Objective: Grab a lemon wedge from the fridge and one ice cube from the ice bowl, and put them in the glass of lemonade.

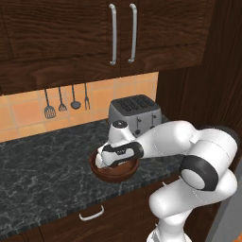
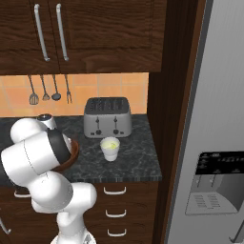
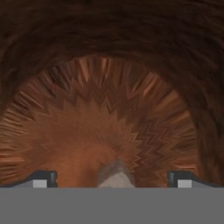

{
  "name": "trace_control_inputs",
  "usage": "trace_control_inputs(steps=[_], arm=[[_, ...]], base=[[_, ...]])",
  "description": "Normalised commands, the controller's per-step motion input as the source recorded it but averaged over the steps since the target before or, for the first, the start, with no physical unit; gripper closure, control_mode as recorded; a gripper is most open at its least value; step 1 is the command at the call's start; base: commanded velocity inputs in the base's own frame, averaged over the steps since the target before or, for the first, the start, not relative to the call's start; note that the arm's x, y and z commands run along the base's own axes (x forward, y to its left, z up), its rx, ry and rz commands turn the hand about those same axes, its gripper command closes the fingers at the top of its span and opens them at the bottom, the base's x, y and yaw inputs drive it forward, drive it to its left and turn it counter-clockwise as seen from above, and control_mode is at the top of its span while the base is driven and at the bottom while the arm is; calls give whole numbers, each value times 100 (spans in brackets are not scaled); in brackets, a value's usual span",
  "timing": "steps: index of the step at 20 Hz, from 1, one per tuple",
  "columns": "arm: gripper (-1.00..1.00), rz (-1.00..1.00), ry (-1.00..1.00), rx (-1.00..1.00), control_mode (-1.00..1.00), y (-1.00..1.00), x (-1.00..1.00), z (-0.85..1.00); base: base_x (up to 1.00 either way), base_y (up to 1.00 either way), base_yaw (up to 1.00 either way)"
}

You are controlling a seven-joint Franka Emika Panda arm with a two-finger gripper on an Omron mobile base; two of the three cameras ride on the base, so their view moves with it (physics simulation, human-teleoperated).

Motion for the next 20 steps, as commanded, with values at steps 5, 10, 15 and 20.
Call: trace_control_inputs(steps=[5,10,15,20], arm=[[-100,0,0,0,-100,0,0,-11],[-100,0,0,0,-100,1,0,-12],[-100,0,0,0,-100,1,0,-12],[100,0,0,0,-100,4,0,-11]], base=[[0,0,0],[0,0,0],[0,0,0],[0,0,0]])
